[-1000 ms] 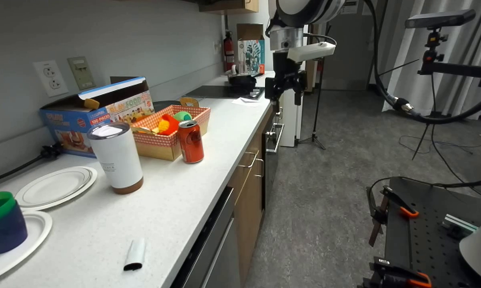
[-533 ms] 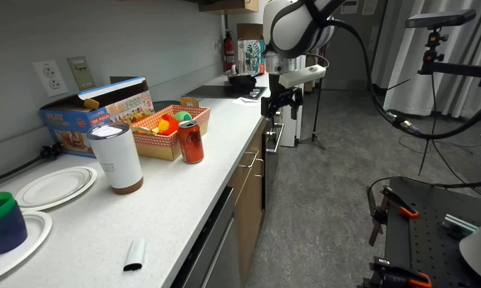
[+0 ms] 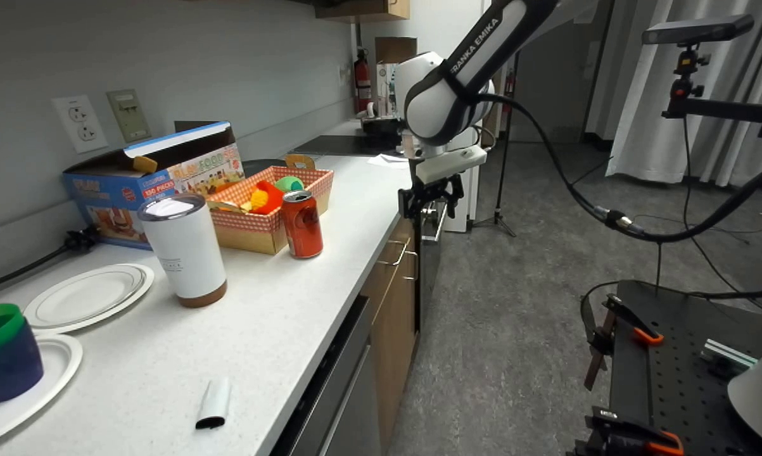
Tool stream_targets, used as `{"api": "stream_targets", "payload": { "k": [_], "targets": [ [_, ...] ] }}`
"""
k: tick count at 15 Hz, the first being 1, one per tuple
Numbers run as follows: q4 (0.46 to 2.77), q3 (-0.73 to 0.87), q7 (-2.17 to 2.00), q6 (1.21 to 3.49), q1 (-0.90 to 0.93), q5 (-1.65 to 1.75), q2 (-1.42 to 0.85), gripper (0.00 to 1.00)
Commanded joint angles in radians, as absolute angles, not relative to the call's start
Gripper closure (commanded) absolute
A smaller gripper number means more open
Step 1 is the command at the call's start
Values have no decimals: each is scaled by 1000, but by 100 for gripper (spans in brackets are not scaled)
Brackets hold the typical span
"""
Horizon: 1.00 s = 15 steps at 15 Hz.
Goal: Open the top drawer of the bottom cabinet.
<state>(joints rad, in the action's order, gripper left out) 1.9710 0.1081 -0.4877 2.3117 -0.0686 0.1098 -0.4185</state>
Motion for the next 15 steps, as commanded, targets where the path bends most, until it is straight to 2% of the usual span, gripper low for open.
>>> {"api": "stream_targets", "payload": {
  "k": [1, 12, 15],
  "targets": [
    [1859, 149, -532, 2308, -41, 91, -534, 0],
    [1831, 174, -619, 2311, -37, 52, -591, 0],
    [1826, 139, -608, 2331, -72, -54, -615, 0]
  ]
}}
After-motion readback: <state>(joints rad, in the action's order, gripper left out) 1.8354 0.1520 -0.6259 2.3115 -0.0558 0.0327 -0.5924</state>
